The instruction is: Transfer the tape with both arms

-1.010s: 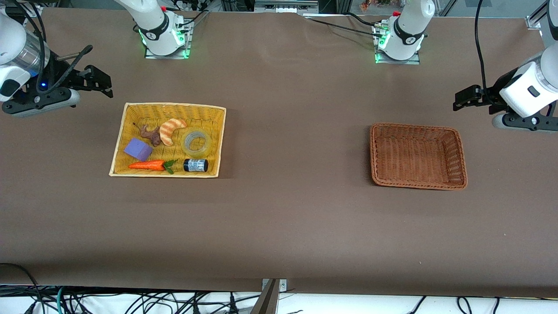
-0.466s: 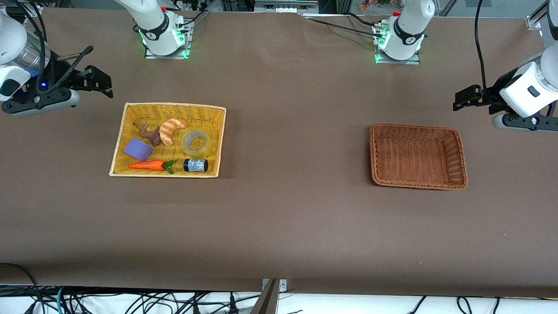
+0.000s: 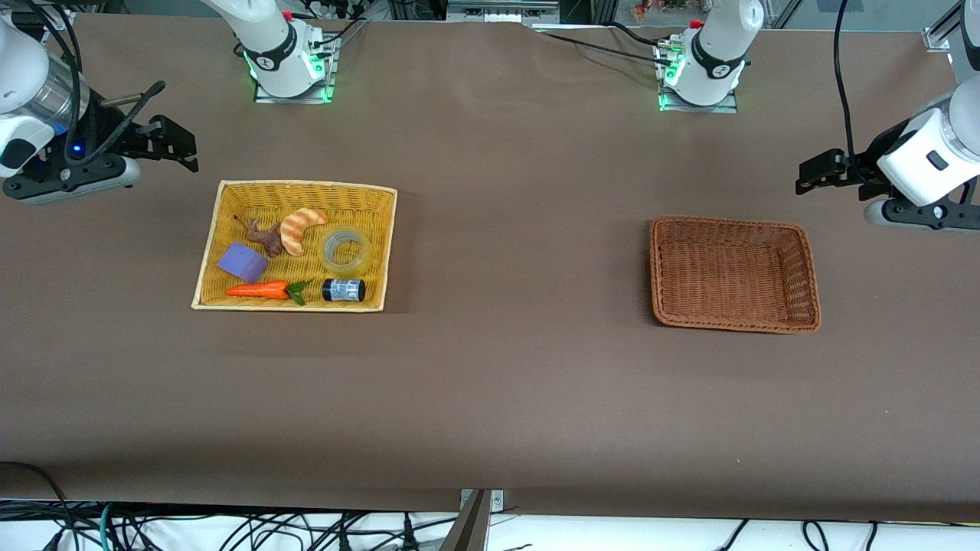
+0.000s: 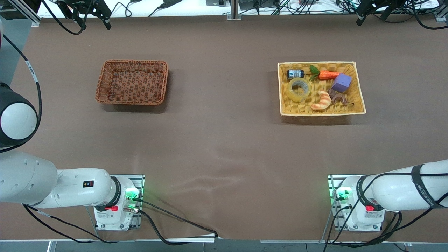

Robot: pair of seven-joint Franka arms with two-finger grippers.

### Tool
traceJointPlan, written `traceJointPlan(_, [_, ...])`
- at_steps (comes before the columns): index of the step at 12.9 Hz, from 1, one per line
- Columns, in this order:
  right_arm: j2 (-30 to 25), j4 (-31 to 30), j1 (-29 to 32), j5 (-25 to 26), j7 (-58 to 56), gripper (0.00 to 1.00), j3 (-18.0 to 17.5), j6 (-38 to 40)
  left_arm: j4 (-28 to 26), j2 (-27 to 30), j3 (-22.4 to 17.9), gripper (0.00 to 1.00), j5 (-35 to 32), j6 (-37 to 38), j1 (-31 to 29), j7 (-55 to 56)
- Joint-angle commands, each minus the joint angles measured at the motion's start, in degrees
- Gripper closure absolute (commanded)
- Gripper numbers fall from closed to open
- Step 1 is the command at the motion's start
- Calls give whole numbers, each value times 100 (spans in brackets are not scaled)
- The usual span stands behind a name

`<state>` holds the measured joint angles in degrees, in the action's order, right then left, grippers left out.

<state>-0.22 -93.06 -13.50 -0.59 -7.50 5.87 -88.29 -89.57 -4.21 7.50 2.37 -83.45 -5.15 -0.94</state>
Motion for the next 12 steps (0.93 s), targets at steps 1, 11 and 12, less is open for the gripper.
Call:
traceJointPlan(1, [75,166,-3,68,64,0,-34,145,19,17,-11,0,132,4,-4,-46])
traceJointPlan(11, [75,96,6,68,100,0,-34,216,256,-115,-3,0,132,-22,67,-38])
traceJointPlan(12, [75,69,6,68,100,0,-34,216,256,-115,-3,0,141,-22,67,-38])
